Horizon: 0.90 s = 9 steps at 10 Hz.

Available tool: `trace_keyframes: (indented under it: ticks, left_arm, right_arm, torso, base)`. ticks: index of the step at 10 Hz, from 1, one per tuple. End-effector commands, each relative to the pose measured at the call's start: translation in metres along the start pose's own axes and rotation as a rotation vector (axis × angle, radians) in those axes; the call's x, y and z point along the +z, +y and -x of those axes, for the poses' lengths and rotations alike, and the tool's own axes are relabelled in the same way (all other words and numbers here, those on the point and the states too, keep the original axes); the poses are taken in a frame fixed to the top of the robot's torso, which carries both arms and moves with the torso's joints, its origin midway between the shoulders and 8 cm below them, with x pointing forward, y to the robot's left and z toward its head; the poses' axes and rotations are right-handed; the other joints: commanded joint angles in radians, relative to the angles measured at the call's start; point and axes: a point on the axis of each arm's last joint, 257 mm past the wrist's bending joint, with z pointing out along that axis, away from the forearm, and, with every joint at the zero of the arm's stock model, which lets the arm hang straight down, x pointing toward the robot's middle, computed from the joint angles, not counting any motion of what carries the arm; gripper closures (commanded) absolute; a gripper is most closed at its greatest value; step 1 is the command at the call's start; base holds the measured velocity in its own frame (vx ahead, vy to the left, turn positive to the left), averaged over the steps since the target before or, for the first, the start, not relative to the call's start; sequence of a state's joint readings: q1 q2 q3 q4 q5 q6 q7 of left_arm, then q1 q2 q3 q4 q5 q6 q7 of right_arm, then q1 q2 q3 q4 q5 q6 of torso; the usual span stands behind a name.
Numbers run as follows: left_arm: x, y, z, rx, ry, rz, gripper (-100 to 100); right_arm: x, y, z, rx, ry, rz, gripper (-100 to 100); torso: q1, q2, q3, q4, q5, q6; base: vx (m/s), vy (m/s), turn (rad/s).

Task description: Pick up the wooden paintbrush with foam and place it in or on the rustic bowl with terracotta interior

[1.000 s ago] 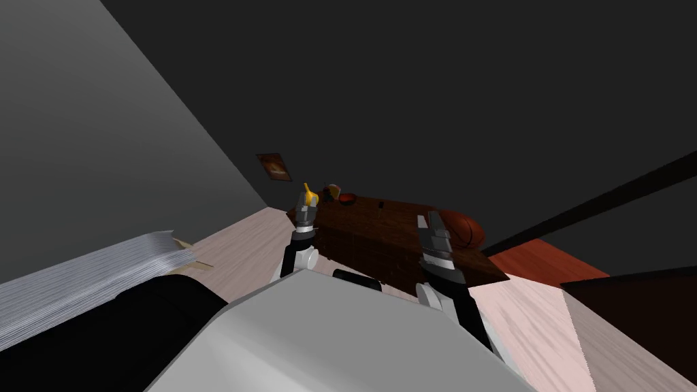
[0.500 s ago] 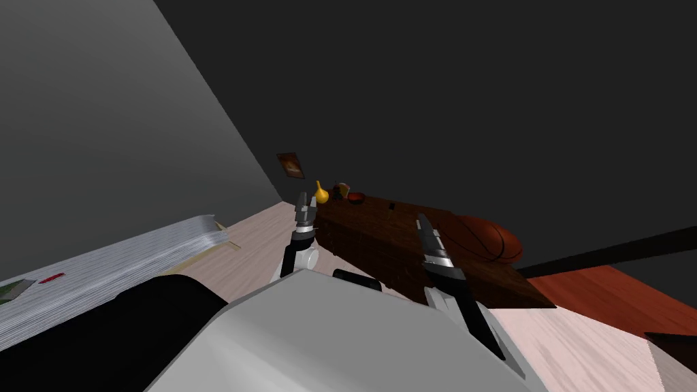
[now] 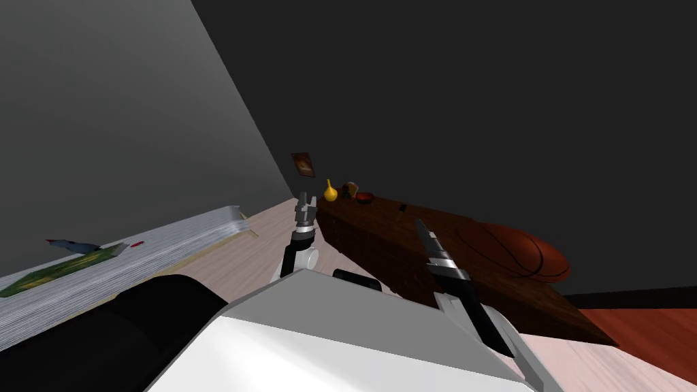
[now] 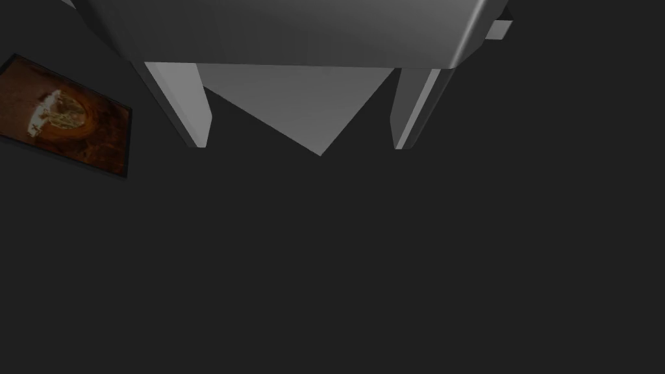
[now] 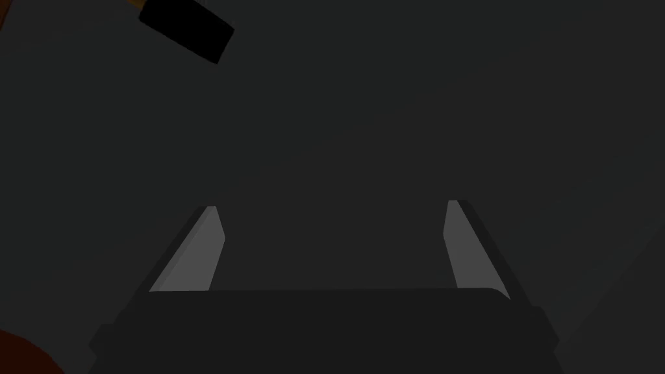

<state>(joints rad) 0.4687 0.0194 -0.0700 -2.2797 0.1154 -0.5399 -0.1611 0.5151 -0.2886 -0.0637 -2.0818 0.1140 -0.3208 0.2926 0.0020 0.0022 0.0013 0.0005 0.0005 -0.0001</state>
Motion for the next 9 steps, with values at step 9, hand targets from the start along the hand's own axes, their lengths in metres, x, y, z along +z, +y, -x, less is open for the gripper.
trace_keyframes:
  ticks: [9]
  left_arm:
    - [0.0,0.0,0.0,0.0,0.0,0.0,0]
  right_arm:
    - [-0.032,-0.137,0.027,-0.445,0.196,-0.304,-100]
  torso:
    - [0.001,-0.001,-0.001,0.0,0.0,0.0]
  base:
    - [-0.02,0.06,0.203]
